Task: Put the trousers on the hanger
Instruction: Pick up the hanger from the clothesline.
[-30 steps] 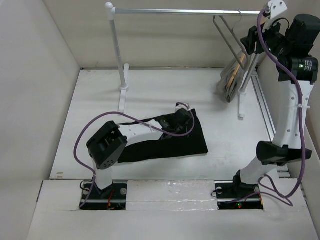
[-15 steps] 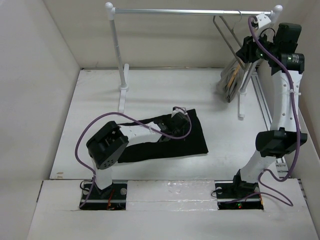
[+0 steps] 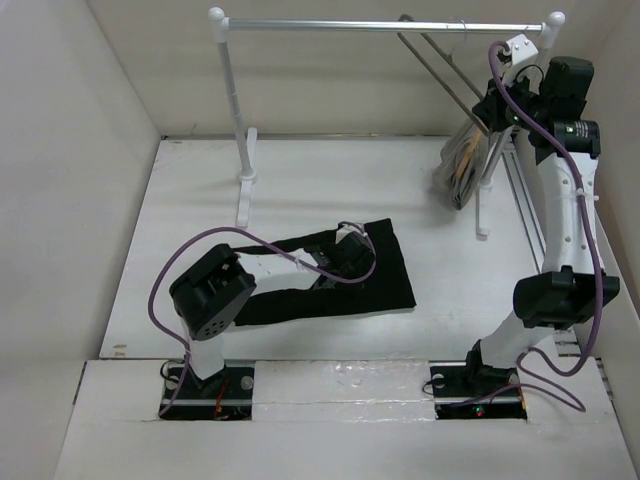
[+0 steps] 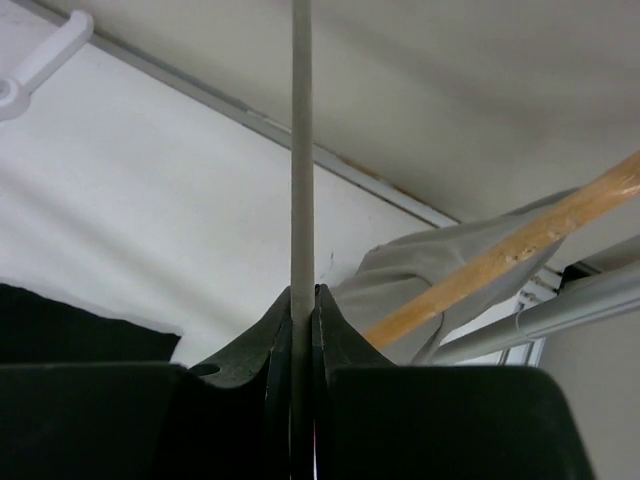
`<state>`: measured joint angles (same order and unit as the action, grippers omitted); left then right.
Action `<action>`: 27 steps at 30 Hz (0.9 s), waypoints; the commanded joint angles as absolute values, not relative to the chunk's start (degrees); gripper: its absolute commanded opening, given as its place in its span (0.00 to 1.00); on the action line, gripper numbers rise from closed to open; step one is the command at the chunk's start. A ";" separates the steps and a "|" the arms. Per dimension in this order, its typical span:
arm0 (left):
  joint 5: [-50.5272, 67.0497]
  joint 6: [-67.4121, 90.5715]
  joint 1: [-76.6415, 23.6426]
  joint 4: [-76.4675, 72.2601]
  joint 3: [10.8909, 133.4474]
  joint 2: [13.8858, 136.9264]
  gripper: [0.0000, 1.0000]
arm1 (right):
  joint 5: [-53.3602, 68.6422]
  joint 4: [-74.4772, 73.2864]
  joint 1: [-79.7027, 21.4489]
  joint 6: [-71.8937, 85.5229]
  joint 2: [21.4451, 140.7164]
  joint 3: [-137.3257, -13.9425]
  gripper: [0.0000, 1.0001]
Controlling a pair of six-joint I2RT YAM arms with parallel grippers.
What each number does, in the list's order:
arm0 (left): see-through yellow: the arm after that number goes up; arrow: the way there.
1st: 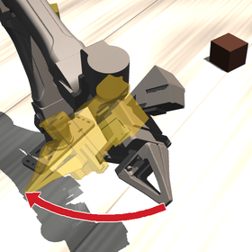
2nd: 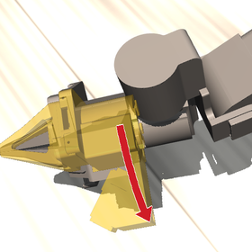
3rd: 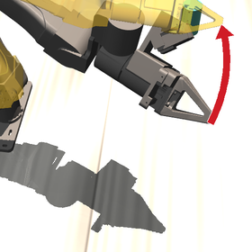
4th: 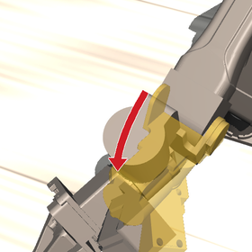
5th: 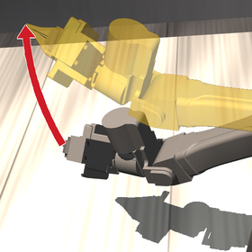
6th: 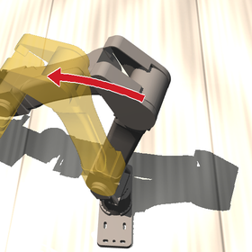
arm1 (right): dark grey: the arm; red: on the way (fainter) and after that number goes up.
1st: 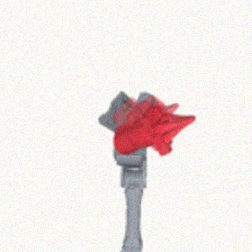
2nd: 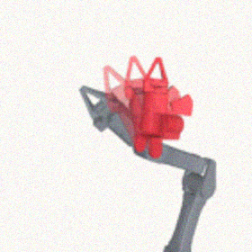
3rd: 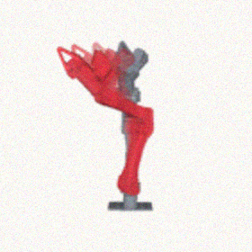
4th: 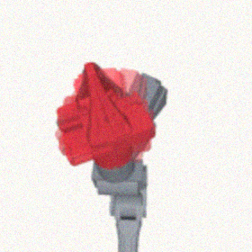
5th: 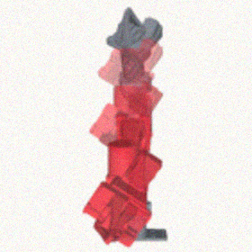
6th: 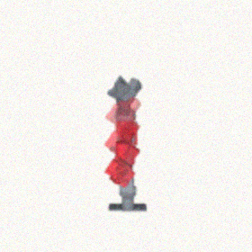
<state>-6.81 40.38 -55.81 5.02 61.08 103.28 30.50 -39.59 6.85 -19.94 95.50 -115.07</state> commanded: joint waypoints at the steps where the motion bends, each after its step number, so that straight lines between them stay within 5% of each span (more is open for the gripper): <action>1: -6.68 40.87 -56.77 8.17 62.57 98.71 0.00 | 26.83 -32.96 3.52 -19.07 90.89 -117.59 0.00; 10: -8.87 39.64 -56.78 13.53 75.66 90.53 0.34 | 11.79 -33.66 -1.93 -20.39 87.72 -119.80 0.00; 22: -9.32 42.01 -56.78 16.09 95.26 86.65 0.51 | -2.35 -25.58 -11.94 -23.29 66.65 -85.38 0.00; 27: -6.60 46.58 -55.28 15.74 102.12 91.83 0.49 | -6.32 -25.66 -18.26 -23.73 60.30 -77.36 0.00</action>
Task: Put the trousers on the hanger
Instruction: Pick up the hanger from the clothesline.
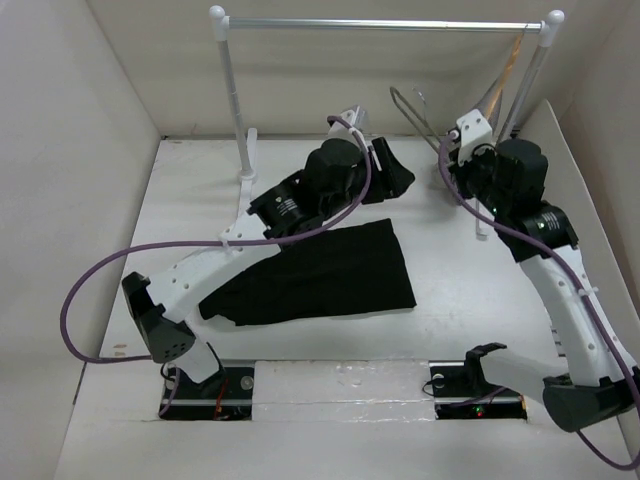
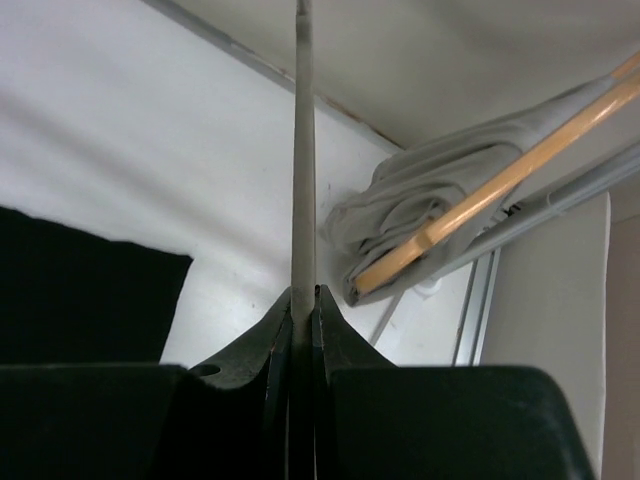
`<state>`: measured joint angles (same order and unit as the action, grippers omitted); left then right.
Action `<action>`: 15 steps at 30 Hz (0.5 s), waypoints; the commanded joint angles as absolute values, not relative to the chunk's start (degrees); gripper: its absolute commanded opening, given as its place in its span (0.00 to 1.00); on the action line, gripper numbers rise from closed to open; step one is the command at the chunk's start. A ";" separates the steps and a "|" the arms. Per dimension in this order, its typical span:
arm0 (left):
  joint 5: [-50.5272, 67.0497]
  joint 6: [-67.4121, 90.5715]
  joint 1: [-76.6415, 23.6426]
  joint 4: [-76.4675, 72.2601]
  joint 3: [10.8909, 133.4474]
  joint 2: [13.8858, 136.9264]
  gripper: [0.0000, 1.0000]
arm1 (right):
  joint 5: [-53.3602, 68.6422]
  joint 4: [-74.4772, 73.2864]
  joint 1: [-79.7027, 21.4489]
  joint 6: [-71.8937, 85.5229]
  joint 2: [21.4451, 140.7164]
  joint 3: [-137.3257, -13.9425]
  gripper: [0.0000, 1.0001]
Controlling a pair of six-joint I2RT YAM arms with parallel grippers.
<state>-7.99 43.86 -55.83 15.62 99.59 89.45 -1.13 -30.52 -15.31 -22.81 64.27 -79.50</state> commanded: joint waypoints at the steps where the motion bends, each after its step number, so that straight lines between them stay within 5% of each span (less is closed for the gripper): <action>1: -6.59 47.02 -55.28 14.60 103.17 92.98 0.54 | -7.89 -26.10 -20.37 -23.64 58.38 -74.91 0.00; 9: -6.15 51.06 -54.76 16.34 110.03 101.15 0.64 | -12.91 -27.95 -26.53 -21.19 51.87 -66.89 0.00; 15: -7.82 55.10 -54.76 13.45 108.37 102.66 0.61 | -16.87 -29.27 -31.46 -20.13 50.89 -65.57 0.00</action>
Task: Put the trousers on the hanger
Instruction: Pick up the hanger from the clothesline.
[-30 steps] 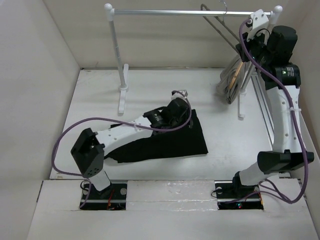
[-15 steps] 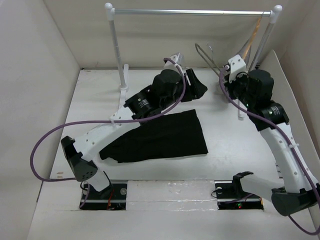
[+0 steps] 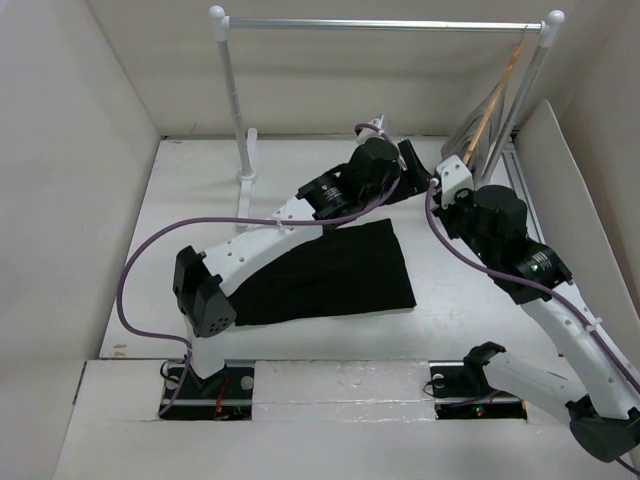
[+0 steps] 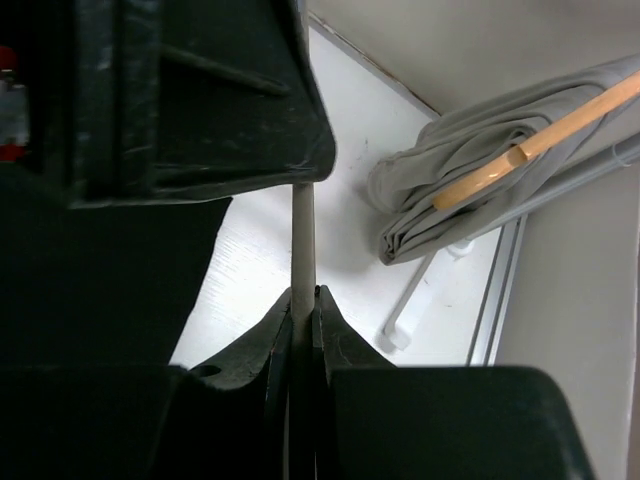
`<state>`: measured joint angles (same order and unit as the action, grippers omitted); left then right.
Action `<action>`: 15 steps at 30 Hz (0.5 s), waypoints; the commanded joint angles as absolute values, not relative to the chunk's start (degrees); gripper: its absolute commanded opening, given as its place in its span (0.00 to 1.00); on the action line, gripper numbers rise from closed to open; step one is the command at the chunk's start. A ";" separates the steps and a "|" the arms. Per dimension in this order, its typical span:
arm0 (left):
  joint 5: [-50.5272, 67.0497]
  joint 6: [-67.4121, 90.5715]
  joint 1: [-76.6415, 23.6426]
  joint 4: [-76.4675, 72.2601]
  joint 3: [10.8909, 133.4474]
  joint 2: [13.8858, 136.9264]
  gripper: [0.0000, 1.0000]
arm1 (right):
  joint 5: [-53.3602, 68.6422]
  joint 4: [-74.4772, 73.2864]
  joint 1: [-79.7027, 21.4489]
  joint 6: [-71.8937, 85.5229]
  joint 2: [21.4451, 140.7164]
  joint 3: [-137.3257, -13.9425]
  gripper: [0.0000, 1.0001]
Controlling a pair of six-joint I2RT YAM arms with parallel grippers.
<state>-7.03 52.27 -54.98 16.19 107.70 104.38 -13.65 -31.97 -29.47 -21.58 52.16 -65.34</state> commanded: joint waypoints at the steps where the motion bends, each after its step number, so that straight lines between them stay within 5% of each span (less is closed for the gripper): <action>1: -7.82 55.37 -54.23 13.19 108.37 103.00 0.59 | -17.48 -29.18 -32.07 -19.60 50.45 -64.96 0.00; 12: -5.63 57.83 -53.70 12.75 107.40 105.64 0.27 | -21.88 -29.53 -37.79 -15.91 48.96 -60.82 0.00; 15: -4.31 58.01 -53.70 12.66 106.79 106.08 0.28 | -22.68 -29.80 -38.32 -15.56 48.34 -60.12 0.00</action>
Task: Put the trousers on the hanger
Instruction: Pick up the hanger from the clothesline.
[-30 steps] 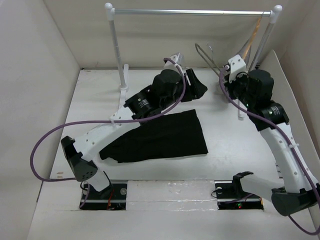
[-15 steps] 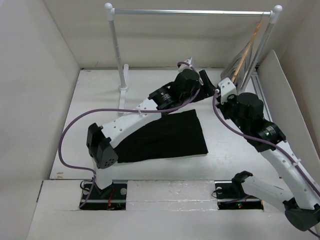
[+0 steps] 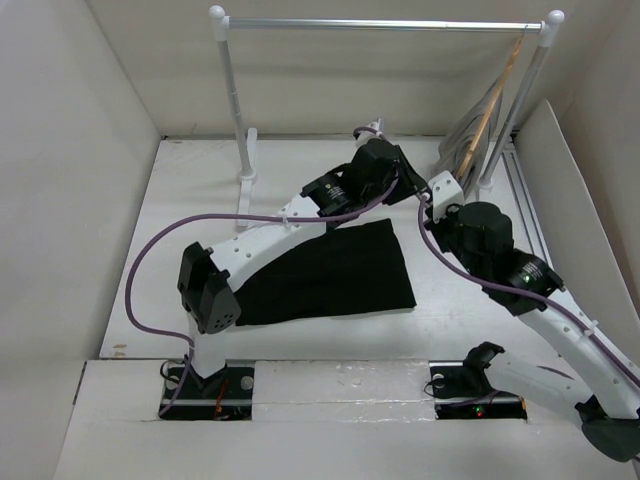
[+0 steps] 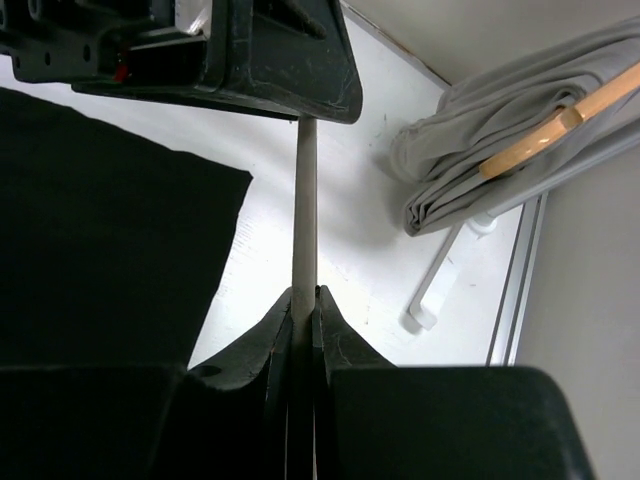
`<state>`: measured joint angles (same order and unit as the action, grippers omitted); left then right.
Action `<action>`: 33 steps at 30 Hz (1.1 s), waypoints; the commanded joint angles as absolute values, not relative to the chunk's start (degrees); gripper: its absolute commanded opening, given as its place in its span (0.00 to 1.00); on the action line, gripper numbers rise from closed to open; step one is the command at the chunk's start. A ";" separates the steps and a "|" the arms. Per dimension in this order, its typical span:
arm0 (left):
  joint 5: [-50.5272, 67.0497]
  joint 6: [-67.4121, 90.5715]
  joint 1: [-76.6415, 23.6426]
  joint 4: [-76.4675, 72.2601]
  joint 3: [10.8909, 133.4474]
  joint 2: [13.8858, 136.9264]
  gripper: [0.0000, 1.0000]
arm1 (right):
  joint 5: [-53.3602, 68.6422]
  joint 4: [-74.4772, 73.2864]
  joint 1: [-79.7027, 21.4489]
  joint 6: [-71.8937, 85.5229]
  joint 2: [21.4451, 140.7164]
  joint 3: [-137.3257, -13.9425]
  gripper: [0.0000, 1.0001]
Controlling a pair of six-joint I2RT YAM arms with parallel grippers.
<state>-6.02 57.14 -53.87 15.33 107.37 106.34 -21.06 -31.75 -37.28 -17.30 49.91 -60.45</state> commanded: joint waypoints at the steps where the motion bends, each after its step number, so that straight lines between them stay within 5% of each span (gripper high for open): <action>1: -4.05 57.92 -53.18 12.66 106.70 106.26 0.28 | -22.59 -29.71 -38.32 -15.56 48.25 -59.94 0.00; 5: -2.55 58.53 -53.17 12.83 106.79 107.49 0.21 | -22.85 -29.62 -38.93 -15.56 48.51 -59.68 0.00; 7: -1.67 58.89 -52.65 12.66 106.96 108.19 0.02 | -22.85 -29.71 -38.94 -15.64 48.69 -59.50 0.00; 13: 2.28 59.24 -52.65 11.52 106.70 109.60 0.00 | -22.59 -30.41 -40.60 -15.73 47.99 -58.10 0.04; 14: 3.42 60.02 -52.65 9.86 102.52 108.47 0.00 | -22.33 -32.50 -41.13 -15.21 47.12 -56.96 0.16; 15: 3.69 60.03 -52.65 9.84 102.48 108.46 0.00 | -22.32 -32.52 -41.13 -15.21 47.11 -56.95 0.16; 17: 5.18 62.03 -52.65 3.30 95.94 106.10 0.00 | -20.85 -35.14 -41.13 -14.33 45.80 -56.52 0.48; 22: 7.64 66.71 -52.65 -4.03 86.32 104.06 0.00 | -16.01 -39.72 -41.13 -12.66 42.02 -55.02 0.66; 30: 6.77 68.29 -53.17 -8.00 82.10 102.40 0.00 | -11.78 -48.51 -37.89 -9.58 38.41 -56.60 0.70; 33: 4.75 69.52 -53.79 -10.36 77.37 100.12 0.00 | -7.31 -49.13 -35.17 -10.89 40.16 -57.04 0.54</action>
